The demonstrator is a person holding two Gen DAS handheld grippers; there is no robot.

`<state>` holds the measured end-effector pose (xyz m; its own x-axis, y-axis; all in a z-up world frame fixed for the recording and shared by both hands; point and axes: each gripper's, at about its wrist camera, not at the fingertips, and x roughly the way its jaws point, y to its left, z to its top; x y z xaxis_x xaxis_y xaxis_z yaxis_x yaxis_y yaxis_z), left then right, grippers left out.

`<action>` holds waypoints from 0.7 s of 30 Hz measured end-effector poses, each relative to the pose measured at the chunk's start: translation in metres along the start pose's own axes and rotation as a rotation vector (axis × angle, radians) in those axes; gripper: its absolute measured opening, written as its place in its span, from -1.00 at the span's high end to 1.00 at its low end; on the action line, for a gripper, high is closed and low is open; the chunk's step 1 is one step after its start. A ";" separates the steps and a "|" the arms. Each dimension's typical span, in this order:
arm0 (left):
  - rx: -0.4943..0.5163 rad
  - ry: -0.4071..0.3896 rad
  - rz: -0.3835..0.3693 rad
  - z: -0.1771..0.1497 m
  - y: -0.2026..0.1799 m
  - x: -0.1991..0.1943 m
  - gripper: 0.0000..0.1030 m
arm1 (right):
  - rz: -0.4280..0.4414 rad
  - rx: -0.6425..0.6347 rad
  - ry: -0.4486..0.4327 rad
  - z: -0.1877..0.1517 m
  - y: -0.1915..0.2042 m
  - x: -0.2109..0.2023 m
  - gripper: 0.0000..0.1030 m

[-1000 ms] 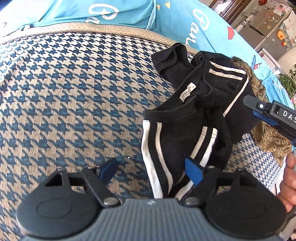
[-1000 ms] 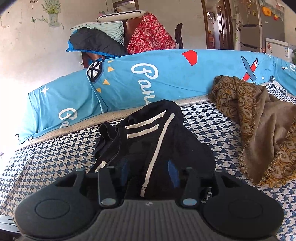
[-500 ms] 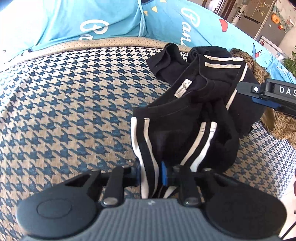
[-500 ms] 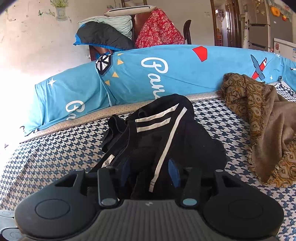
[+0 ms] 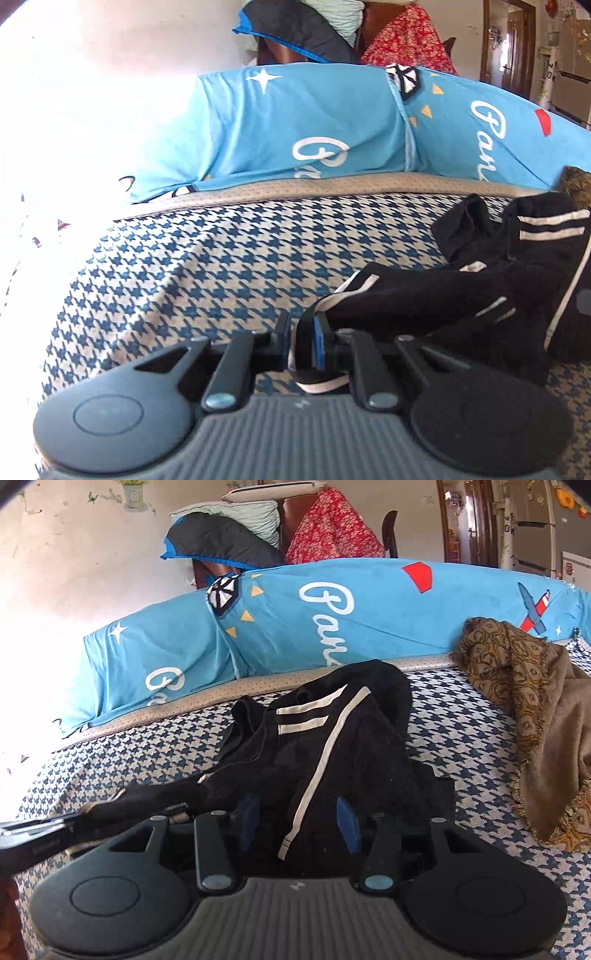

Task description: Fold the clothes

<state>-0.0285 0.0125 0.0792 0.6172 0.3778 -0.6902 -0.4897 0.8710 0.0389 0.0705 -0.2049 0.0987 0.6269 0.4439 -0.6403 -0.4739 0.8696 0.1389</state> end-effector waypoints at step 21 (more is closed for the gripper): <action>-0.207 -0.062 0.217 0.023 0.075 -0.012 0.23 | 0.053 -0.013 -0.007 0.000 0.010 0.004 -0.36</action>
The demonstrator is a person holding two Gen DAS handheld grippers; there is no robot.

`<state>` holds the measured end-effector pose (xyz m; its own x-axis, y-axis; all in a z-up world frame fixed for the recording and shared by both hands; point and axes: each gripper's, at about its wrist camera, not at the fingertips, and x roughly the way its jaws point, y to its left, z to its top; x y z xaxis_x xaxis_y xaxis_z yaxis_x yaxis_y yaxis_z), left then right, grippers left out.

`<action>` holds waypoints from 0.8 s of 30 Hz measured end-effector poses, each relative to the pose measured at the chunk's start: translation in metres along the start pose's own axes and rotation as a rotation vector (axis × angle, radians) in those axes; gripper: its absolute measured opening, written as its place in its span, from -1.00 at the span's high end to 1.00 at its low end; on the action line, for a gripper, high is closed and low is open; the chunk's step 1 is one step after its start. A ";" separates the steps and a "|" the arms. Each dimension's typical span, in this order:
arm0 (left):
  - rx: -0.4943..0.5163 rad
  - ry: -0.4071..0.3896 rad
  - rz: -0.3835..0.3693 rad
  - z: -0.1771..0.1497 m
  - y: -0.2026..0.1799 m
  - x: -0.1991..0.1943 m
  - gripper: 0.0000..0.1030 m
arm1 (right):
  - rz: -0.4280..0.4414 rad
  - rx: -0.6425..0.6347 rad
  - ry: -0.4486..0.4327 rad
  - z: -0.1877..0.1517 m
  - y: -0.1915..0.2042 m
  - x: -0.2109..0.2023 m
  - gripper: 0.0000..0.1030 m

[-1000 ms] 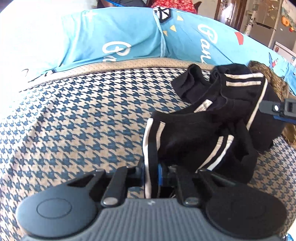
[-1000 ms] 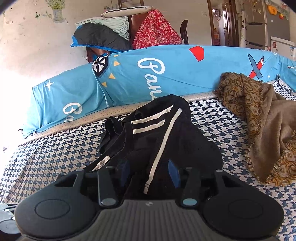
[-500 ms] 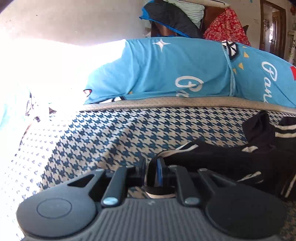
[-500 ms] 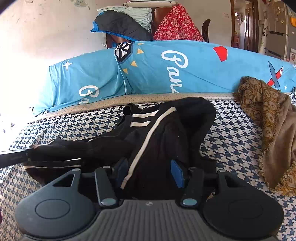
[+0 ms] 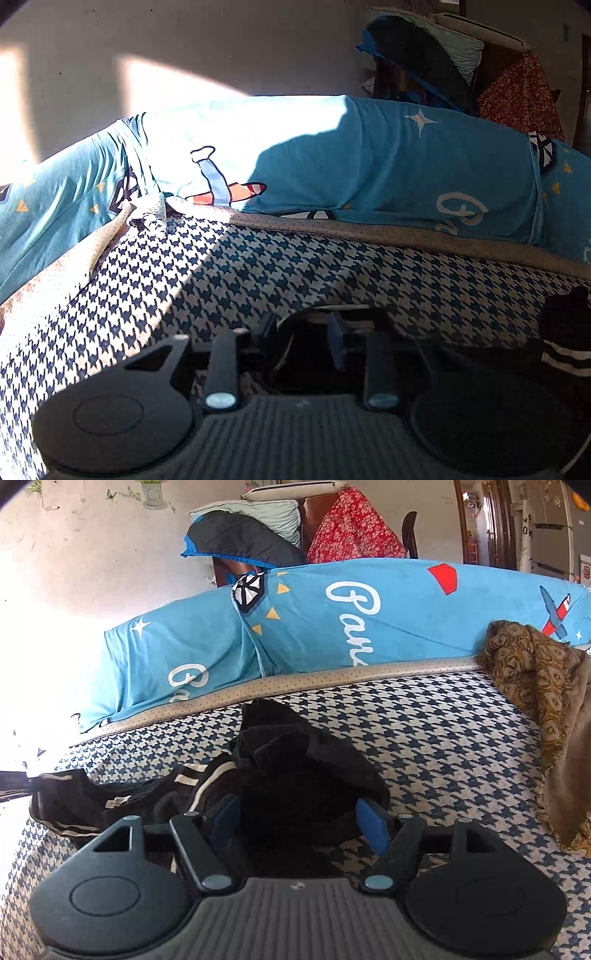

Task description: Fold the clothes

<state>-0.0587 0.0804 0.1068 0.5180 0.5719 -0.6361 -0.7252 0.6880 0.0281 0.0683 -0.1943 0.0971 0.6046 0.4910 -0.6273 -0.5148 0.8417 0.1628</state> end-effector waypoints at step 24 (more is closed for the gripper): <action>0.071 0.080 -0.121 -0.026 -0.026 -0.011 -0.57 | 0.069 -0.301 0.093 -0.034 0.060 0.032 0.65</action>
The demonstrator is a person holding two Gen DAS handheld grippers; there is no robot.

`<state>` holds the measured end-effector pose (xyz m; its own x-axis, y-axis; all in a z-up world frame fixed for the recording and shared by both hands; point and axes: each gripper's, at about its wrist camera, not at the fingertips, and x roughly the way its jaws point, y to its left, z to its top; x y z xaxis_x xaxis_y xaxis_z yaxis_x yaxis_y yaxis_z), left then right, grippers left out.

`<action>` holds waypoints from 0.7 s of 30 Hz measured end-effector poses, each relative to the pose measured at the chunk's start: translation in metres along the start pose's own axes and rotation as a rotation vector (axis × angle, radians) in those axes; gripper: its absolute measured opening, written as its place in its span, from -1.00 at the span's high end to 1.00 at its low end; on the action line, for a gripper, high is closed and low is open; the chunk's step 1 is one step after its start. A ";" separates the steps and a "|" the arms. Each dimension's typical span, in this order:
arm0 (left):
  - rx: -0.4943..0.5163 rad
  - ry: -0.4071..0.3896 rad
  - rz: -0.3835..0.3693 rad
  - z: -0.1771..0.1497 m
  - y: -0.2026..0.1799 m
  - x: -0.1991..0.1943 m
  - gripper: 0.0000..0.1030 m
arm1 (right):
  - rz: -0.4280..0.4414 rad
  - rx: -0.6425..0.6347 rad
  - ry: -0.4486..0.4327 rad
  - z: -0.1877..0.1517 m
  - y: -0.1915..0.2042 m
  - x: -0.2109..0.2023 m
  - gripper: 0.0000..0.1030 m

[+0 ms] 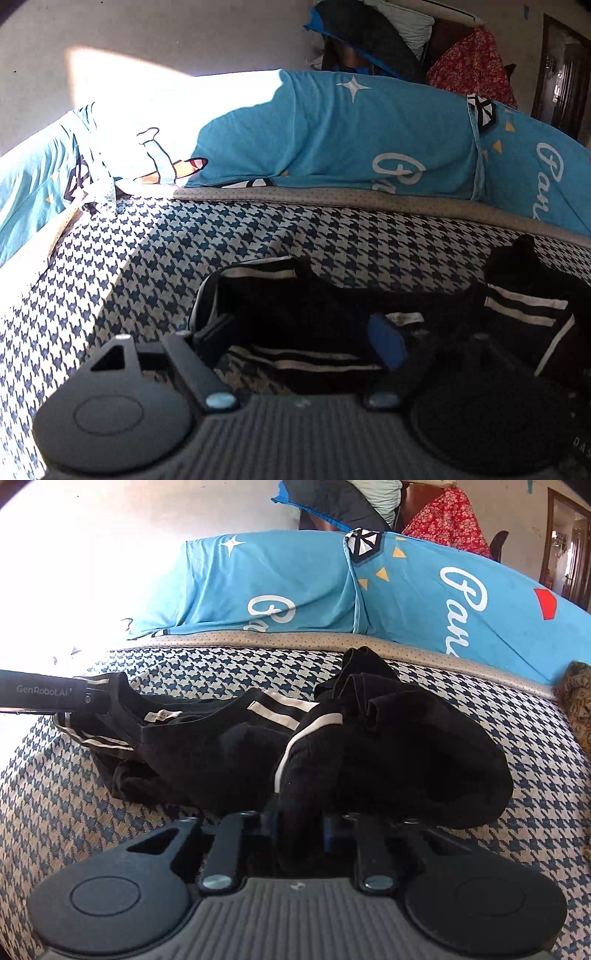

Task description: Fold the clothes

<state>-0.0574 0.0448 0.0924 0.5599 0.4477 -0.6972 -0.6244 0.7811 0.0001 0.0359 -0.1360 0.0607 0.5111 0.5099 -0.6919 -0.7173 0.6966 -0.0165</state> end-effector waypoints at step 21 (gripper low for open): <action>0.001 0.023 0.005 -0.003 -0.004 0.005 -0.72 | -0.077 0.128 -0.270 0.045 -0.014 -0.023 0.76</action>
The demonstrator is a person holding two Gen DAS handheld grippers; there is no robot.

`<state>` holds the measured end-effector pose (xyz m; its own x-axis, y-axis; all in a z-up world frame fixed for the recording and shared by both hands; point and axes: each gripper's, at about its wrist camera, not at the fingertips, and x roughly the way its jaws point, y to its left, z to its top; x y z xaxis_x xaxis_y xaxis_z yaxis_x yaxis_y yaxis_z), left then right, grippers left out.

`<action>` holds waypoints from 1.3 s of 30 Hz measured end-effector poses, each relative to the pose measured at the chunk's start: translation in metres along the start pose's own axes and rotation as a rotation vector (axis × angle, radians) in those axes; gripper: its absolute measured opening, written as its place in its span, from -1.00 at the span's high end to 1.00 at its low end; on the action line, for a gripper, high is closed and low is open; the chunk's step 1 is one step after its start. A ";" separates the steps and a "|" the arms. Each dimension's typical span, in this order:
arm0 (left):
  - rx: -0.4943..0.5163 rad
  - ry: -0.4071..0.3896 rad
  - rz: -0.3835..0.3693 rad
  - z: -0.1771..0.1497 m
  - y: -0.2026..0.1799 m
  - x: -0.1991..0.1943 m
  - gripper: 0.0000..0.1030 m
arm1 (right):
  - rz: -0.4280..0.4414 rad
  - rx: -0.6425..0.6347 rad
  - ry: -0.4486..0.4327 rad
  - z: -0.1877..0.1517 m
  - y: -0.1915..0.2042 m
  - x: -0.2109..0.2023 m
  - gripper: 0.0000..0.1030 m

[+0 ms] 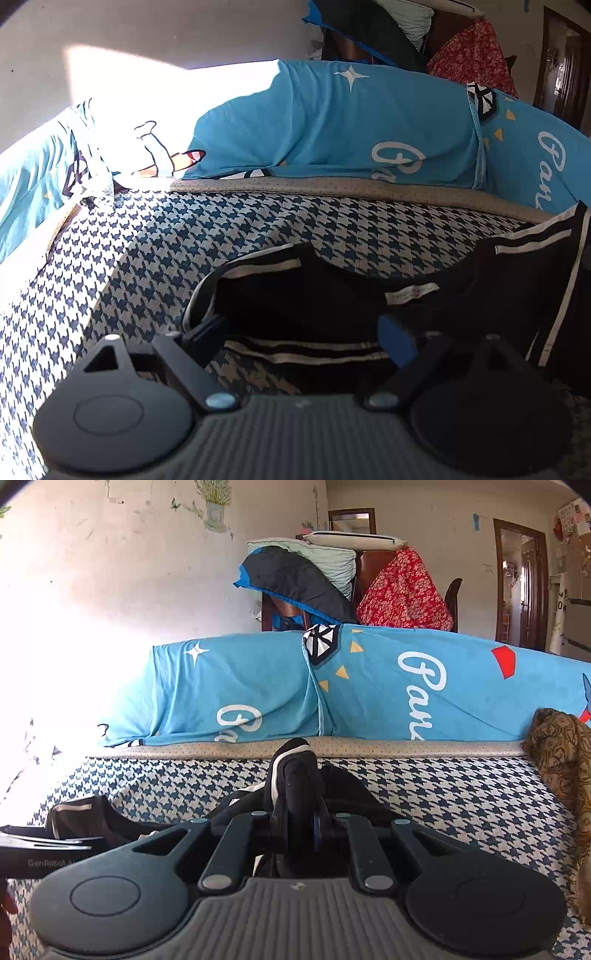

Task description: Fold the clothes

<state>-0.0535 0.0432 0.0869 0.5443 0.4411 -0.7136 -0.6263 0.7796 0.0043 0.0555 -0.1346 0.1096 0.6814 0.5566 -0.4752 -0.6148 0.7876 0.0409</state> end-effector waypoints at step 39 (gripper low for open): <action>-0.019 0.061 -0.078 0.001 -0.013 0.004 -0.87 | -0.151 0.166 -0.175 0.047 -0.045 0.026 -0.14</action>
<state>-0.0423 0.0357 0.0844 0.5573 0.3511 -0.7524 -0.5940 0.8017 -0.0659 0.1194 -0.1429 0.1372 0.8273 0.4556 -0.3286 -0.4377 0.8895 0.1312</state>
